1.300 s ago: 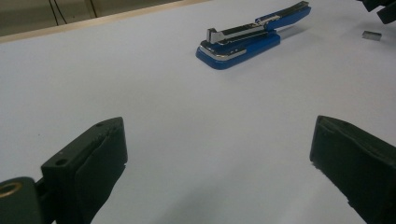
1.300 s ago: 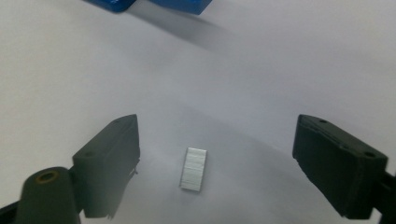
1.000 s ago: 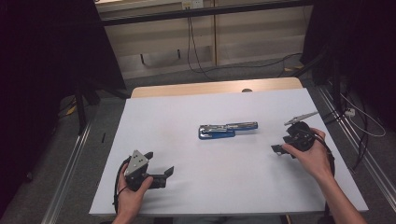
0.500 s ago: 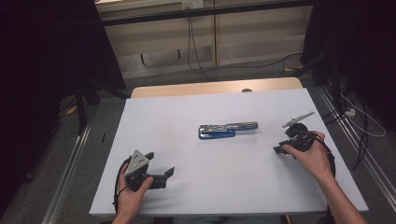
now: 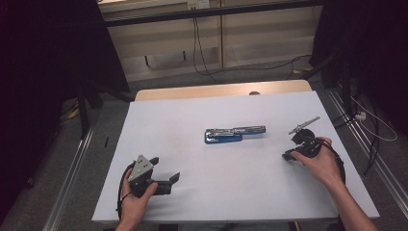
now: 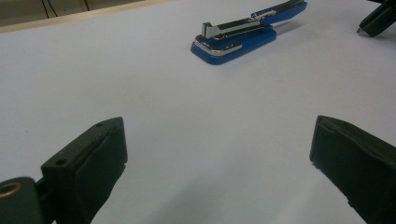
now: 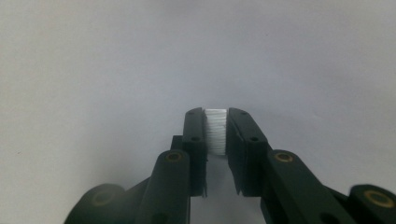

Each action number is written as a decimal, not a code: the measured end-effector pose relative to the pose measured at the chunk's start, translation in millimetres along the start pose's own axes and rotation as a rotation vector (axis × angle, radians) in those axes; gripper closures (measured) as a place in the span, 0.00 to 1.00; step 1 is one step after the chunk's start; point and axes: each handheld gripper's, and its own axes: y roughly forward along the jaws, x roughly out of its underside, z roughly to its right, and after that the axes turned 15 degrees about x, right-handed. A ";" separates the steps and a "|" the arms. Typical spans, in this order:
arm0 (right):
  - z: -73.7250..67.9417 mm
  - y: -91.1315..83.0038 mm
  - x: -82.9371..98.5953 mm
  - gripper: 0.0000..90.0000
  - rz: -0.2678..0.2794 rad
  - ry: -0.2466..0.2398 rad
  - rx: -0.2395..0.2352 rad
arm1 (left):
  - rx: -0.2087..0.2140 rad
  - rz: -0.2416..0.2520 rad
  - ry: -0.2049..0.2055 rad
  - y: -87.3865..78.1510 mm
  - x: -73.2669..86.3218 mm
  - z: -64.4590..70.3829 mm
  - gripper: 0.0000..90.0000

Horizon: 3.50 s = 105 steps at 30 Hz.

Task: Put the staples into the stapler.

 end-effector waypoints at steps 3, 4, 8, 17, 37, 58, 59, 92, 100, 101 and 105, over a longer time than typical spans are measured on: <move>-1.1 0.2 -0.3 0.86 -0.001 -0.019 0.008 | 0.001 0.002 -0.001 0.0 0.0 0.2 0.05; -2.2 0.1 -0.4 0.86 -0.004 -0.019 0.010 | 0.001 0.002 -0.001 0.0 0.0 0.2 0.05; -4.1 0.4 -0.5 0.86 0.001 -0.044 0.027 | 0.002 0.002 -0.002 0.0 -0.1 0.0 0.05; -5.6 -0.1 -0.8 0.88 0.006 -0.043 0.037 | 0.000 0.002 -0.003 -1.7 -0.3 -1.1 0.05; -0.4 -7.8 -0.7 0.88 0.081 -0.002 0.007 | 0.003 0.013 -0.006 -4.6 -0.4 -1.5 0.05; -14.6 -19.7 -12.8 0.88 0.226 -0.072 -0.052 | -0.006 0.028 -0.007 -6.0 -1.0 -1.9 0.05; -15.8 -19.1 -13.8 0.88 0.231 -0.078 -0.052 | -0.005 0.026 -0.004 -6.0 -1.2 -1.8 0.05; -46.9 -9.2 -71.4 0.88 0.334 -0.158 -0.113 | -0.002 0.032 -0.007 -7.2 -1.1 -2.2 0.05; -52.6 -3.8 -78.5 0.88 0.346 -0.169 -0.131 | 0.001 0.032 -0.009 -7.2 -0.9 -2.5 0.05; -53.3 -2.8 -79.3 0.88 0.347 -0.171 -0.129 | 0.000 0.031 -0.007 -7.4 -0.9 -2.5 0.05; -55.0 -3.1 -84.3 0.88 0.359 -0.169 -0.133 | -0.001 0.029 -0.009 -7.5 -0.9 -2.6 0.05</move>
